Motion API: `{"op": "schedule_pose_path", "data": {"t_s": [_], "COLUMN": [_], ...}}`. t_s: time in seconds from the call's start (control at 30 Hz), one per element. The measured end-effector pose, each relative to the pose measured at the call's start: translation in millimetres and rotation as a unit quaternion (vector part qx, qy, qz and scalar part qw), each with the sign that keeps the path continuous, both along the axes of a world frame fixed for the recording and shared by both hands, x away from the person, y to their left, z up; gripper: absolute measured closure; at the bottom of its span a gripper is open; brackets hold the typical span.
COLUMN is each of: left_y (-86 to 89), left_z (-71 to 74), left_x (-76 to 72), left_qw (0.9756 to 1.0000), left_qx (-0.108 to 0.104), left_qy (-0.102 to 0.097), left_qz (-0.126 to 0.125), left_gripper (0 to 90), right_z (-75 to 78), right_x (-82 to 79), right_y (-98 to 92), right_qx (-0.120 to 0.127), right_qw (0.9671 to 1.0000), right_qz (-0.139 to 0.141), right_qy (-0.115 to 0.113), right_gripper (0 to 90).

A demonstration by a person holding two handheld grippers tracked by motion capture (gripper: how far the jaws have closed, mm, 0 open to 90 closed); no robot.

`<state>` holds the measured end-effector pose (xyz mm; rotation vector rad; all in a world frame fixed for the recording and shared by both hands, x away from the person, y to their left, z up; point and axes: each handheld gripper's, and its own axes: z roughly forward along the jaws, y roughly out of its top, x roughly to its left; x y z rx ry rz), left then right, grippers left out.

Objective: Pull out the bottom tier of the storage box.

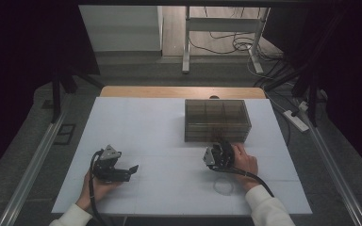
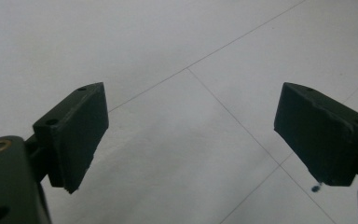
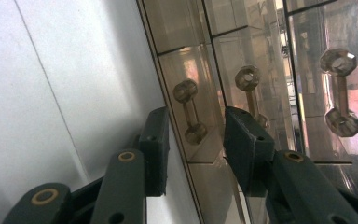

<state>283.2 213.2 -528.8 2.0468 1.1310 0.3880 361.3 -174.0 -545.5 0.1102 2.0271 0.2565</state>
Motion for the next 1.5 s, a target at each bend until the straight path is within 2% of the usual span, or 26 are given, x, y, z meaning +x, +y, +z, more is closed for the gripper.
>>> {"op": "schedule_pose_path", "data": {"t_s": [0.1,0.3,0.43,0.67,0.93,1.37,1.4,1.43,1.5], "left_y": [0.1,0.0,0.1,0.0,0.0,-0.1,-0.2,-0.1,-0.2], "left_z": [0.1,0.0,-0.1,0.0,-0.1,-0.3,-0.4,-0.3,-0.2], "left_x": [-0.1,0.0,0.0,-0.2,-0.2,0.0,-0.1,0.0,-0.2], "left_qw": [1.0000,1.0000,1.0000,1.0000,1.0000,1.0000,1.0000,1.0000,1.0000], "left_qx": [-0.001,0.000,0.000,0.000,0.000,0.002,0.001,0.002,0.001], "left_qy": [0.000,0.000,0.000,0.000,0.000,0.000,0.000,0.000,0.000], "left_qz": [0.000,0.000,0.000,0.000,0.000,-0.001,0.000,-0.001,0.000], "left_gripper": [10.9,10.9,10.9,10.9,10.9,10.9,10.9,10.9,10.9], "right_z": [-0.2,-3.5,-4.5,-7.2,-8.1,-11.2,-10.8,-11.4,-11.8], "right_x": [0.4,1.5,2.4,3.5,3.6,3.5,3.5,3.3,3.3], "right_y": [0.9,2.5,3.3,3.9,4.5,5.2,5.3,5.3,5.3], "right_qx": [-0.004,-0.012,-0.016,-0.024,-0.026,-0.031,-0.032,-0.033,-0.035], "right_qw": [1.0000,0.9999,0.9999,0.9996,0.9996,0.9992,0.9993,0.9991,0.9991], "right_qz": [0.002,0.000,-0.001,-0.002,-0.001,-0.002,-0.002,-0.003,-0.003], "right_qy": [0.003,-0.009,-0.004,-0.014,-0.012,-0.024,-0.018,-0.026,-0.026], "right_gripper": [60.8,62.7,63.4,64.6,65.6,69.5,69.7,69.9,70.3]}}
